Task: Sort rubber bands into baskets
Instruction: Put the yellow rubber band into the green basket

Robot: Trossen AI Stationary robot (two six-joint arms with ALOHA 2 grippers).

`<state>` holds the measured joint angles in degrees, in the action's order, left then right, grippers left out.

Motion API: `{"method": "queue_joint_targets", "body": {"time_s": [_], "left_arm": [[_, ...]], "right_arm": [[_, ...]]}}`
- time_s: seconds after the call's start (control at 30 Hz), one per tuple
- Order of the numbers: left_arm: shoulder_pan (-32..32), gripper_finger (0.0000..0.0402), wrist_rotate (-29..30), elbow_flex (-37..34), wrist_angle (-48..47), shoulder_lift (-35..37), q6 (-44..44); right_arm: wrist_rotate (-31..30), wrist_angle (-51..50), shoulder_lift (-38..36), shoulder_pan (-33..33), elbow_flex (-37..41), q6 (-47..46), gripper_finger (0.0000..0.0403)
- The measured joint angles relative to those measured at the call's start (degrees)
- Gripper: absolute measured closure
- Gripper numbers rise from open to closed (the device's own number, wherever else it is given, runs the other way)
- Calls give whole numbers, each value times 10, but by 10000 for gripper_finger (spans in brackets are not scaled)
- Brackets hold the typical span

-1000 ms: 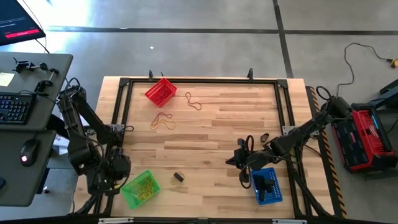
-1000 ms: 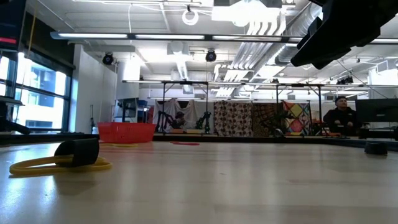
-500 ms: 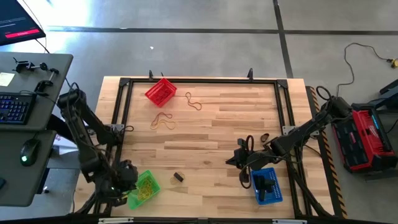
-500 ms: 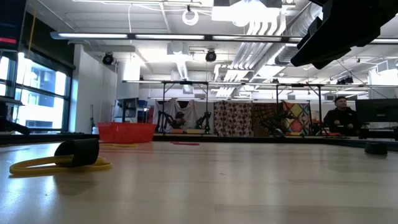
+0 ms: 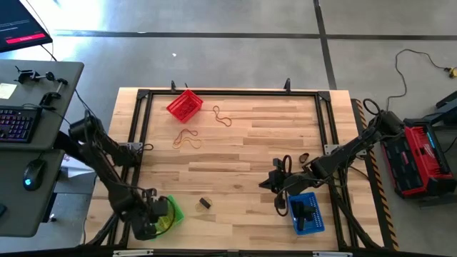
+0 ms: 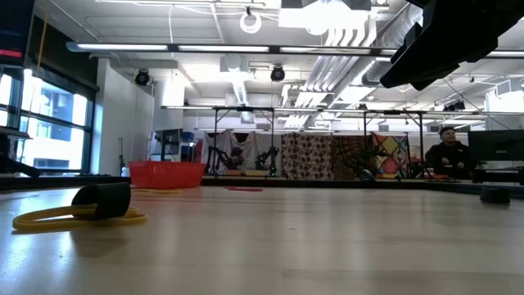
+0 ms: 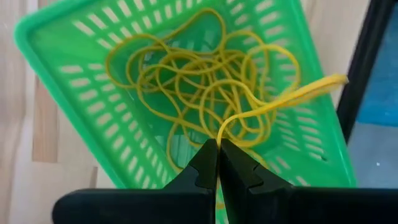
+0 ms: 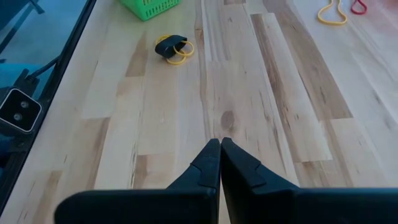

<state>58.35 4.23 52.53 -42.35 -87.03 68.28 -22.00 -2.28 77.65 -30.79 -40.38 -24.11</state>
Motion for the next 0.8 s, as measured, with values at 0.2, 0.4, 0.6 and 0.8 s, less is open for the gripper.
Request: {"method": "queue_joint_targets", "body": {"time_s": [0.2,0.4,0.6,0.8], "left_arm": [[-22,401,0,0,0,-8,-16],[-41,401,0,0,-8,-8,-38],[-62,401,-1,0,-46,-8,-2],[-82,401,14,0,-29,-8,-39]], "right_arm": [[0,0,0,0,0,1,403],[0,0,0,0,0,1,403],[0,0,0,0,0,2,403],[0,0,0,0,0,2,403]]}}
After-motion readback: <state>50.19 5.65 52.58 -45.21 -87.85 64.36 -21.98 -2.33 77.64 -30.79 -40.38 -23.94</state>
